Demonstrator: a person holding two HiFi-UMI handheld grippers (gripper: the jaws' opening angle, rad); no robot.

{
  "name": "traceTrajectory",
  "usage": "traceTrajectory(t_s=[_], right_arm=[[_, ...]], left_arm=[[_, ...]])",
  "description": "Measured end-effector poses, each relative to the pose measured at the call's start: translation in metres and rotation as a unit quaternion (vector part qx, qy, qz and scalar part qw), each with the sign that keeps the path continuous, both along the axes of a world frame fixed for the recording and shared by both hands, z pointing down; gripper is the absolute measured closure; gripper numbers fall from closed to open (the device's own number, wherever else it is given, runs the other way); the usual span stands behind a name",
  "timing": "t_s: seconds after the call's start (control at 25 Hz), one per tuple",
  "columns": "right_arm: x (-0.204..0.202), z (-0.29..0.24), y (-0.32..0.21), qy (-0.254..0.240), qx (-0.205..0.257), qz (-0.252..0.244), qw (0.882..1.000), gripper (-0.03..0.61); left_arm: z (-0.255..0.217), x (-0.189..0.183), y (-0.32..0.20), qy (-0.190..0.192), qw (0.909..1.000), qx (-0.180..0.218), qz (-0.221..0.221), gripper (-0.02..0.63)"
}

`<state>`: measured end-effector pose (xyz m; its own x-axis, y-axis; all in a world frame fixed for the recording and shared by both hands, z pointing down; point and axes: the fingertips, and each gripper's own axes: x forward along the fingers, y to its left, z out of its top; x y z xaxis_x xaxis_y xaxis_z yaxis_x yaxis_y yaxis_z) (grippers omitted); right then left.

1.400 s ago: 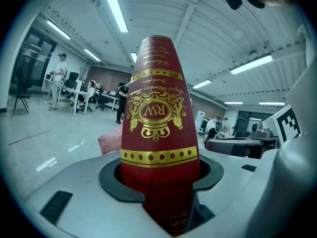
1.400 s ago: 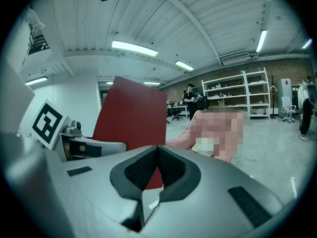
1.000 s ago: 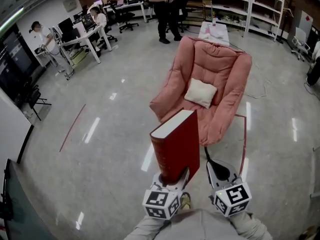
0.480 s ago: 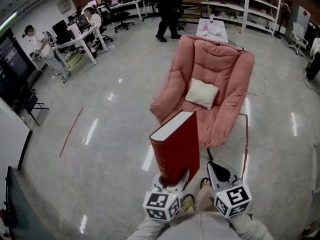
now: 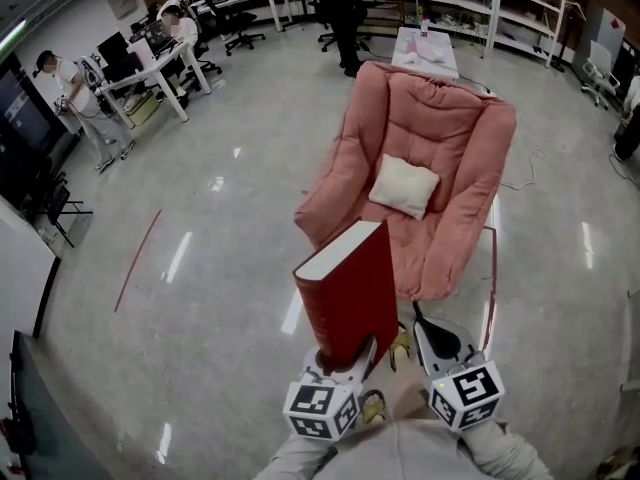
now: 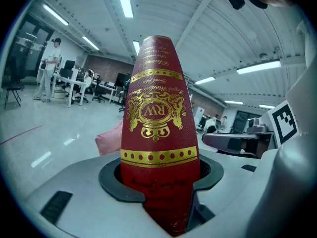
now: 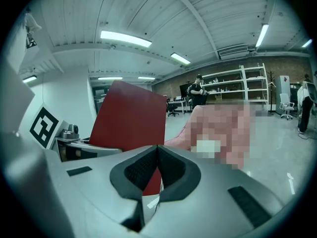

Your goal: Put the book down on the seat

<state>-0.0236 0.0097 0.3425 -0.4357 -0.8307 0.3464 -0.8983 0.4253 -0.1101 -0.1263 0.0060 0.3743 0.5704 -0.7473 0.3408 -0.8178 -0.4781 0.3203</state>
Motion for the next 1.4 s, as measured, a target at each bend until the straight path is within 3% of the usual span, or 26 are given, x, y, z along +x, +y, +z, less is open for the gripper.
traceTrajectory(t_s=[0.36,0.76,1.4], right_arm=[[0.026,0.019,-0.061,-0.01,-0.027,0.0,1.0,0.574],[0.063,0.062,-0.126,-0.01,-0.07,0.012,0.997,0.574],[0.098,0.148,-0.214,-0.024,-0.123,0.044,0.991,0.574]], left_arm=[[0.013,0.027,-0.061,-0.008,0.9998,-0.018,0.004,0.376],[0.059,0.062,-0.127,-0.018,0.9978,-0.059,0.025,0.376],[0.19,0.105,-0.221,-0.037,0.9862,-0.152,0.053,0.376]])
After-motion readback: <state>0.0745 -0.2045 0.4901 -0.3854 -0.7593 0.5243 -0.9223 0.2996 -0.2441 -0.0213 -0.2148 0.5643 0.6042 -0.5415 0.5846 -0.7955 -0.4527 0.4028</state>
